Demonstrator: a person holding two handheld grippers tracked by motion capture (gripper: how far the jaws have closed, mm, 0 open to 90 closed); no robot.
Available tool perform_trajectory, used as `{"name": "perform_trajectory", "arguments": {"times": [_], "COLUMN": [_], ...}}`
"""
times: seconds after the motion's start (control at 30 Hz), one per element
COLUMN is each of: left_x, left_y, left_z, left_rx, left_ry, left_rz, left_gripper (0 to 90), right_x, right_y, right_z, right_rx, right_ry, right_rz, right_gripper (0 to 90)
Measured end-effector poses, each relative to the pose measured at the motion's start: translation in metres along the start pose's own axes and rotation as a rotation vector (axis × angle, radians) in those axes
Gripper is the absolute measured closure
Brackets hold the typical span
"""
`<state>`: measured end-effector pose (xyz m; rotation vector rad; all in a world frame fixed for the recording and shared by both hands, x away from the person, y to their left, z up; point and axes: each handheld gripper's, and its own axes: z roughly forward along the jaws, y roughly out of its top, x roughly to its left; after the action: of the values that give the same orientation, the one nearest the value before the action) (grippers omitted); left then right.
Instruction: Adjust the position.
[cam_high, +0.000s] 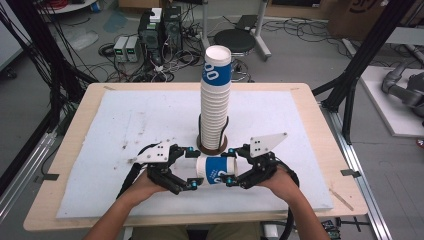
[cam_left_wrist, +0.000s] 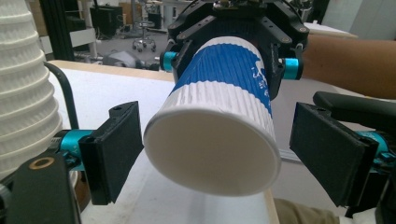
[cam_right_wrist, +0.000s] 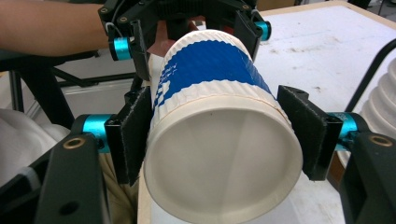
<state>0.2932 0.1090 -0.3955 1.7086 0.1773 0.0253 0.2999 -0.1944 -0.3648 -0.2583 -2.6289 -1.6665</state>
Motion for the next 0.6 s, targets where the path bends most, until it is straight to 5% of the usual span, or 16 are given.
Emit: {"name": "perform_trajectory", "arguments": {"times": [0.37,0.6], "left_x": [-0.0011,-0.0002], "left_y": [-0.0058,-0.0056], "left_z": [0.0052,0.0034], "left_rx": [0.003,0.014], "left_ry": [-0.012,-0.023], "left_rz": [-0.023,-0.001], "left_gripper": [17.2,26.0], "right_x": [-0.0002,-0.0007], "right_y": [0.0002,-0.0030], "right_z": [0.0006,0.0010], "right_rx": [-0.085,-0.077], "right_ry": [0.044,0.048], "right_rz": [0.023,0.029], "right_gripper": [30.4,31.7]}}
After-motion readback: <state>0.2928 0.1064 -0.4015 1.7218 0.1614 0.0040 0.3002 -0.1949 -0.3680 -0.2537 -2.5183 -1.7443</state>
